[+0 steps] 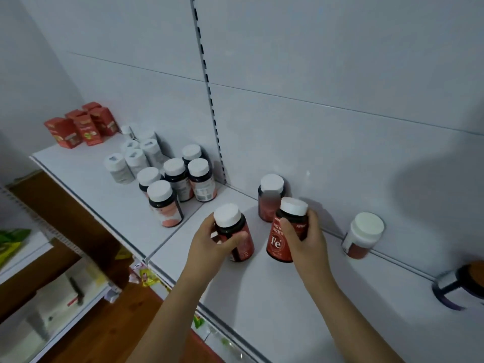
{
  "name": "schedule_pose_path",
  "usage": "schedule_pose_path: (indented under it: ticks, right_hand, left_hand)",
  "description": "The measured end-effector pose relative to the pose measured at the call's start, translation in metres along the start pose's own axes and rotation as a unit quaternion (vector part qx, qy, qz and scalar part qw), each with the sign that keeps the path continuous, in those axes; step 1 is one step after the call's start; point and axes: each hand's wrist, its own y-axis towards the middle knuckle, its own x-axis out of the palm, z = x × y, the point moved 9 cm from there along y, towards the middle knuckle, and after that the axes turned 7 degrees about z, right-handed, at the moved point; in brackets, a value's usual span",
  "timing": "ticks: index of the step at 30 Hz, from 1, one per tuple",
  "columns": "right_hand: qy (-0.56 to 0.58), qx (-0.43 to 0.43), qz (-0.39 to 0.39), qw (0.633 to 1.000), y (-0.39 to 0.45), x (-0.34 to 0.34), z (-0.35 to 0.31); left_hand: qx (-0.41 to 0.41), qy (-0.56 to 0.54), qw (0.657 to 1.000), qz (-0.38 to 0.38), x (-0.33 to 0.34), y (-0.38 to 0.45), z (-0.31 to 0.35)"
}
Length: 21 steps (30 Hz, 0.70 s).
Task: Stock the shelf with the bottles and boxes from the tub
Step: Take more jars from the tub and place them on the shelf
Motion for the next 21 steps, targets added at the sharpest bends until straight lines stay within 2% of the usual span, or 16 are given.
schedule_pose_path:
  ticks: [4,7,10,12,16,21]
  right_hand:
    - [-0.063,-0.056,0.006,0.996,0.002,0.013,0.007]
    - [-0.158,-0.037,-0.019,0.987,-0.006,0.029,0.027]
    - [-0.311,-0.103,0.007,0.945,-0.013,0.043,0.030]
    - [-0.404,-0.128,0.024,0.905,-0.021,0.056,0.033]
    - [-0.502,-0.130,0.064,0.852,-0.036,0.069,0.038]
    - [-0.546,-0.091,0.096,0.828,-0.037,0.063,0.042]
  left_hand:
    - [0.100,0.031,0.994,-0.011,0.010,0.036,0.013]
    - [0.132,0.050,0.987,-0.080,0.026,0.056,0.007]
    - [0.138,0.078,0.970,-0.186,0.042,0.068,-0.013]
    - [0.194,0.136,0.947,-0.217,0.045,0.076,-0.016]
    - [0.326,0.229,0.891,-0.220,0.046,0.093,-0.012]
    - [0.350,0.209,0.890,-0.205,0.047,0.104,-0.019]
